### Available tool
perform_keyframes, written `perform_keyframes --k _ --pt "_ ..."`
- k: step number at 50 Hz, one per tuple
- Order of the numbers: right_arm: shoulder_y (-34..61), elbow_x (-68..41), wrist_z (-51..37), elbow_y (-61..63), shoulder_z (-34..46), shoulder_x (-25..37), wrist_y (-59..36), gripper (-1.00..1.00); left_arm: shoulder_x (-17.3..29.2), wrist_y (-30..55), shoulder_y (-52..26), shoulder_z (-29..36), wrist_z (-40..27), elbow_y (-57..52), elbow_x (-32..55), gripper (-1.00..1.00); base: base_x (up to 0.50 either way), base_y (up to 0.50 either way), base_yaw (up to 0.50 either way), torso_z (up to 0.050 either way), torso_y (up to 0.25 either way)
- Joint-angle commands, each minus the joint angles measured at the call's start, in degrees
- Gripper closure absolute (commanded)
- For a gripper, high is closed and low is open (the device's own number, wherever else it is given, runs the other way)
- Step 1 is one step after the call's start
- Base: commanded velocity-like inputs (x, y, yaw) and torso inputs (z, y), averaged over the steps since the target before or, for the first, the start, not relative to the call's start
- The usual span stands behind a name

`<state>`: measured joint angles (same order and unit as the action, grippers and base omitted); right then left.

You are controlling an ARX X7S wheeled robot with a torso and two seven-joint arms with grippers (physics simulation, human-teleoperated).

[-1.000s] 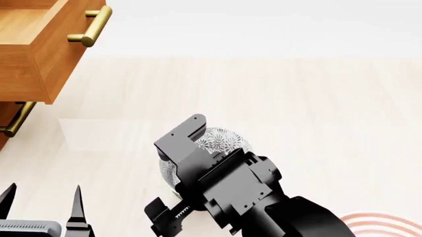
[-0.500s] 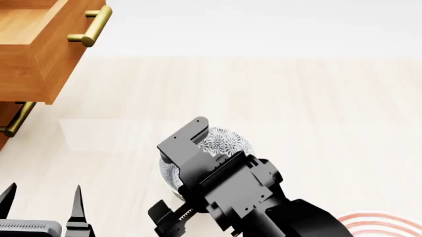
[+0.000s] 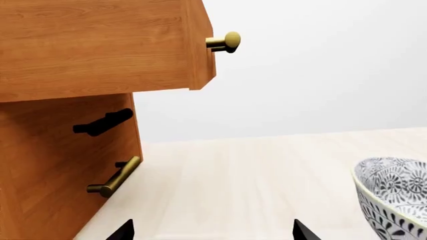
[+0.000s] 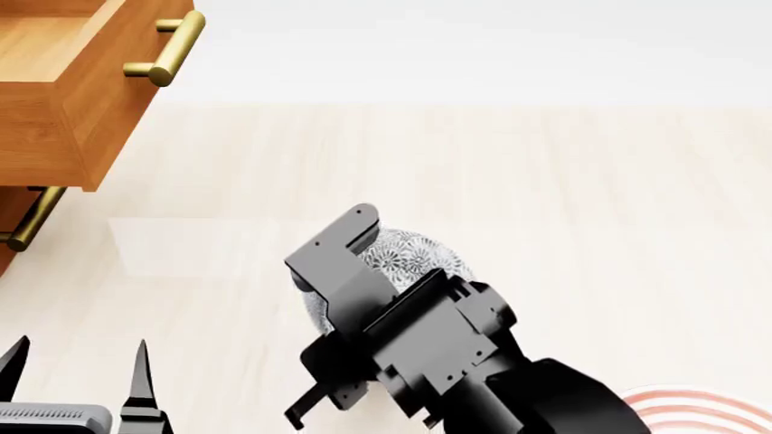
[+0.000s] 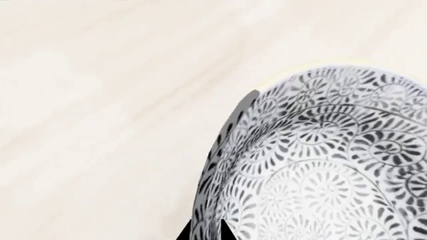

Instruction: Put the bowl on the plate.

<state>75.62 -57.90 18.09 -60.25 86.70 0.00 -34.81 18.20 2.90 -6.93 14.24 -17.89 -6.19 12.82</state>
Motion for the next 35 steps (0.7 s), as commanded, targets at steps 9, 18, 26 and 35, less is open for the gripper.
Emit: perform_keyframes --k 9,18,26,35 --pt "6.5 8.7 -2.7 1.0 2.1 0.0 1.2 1.00 0.2 -0.4 0.2 0.2 -0.2 0.0 0.3 -1.00 0.00 0.00 0.00 0.000 0.000" --pt "11.9 11.0 -7.5 9.9 3.8 3.9 -3.7 1.00 0.4 -0.7 0.3 0.2 -0.2 -0.1 0.6 -1.00 0.00 0.00 0.00 0.000 0.000" --pt "14.6 10.6 -10.8 17.5 3.8 7.7 -7.2 1.00 0.3 -1.0 0.2 0.4 -0.1 0.1 0.7 -1.00 0.00 0.00 0.00 0.000 0.000" --pt "17.2 8.6 -16.1 28.3 2.7 14.0 -12.2 1.00 0.5 -0.8 0.0 0.7 -0.3 0.0 0.6 -1.00 0.00 0.00 0.00 0.000 0.000"
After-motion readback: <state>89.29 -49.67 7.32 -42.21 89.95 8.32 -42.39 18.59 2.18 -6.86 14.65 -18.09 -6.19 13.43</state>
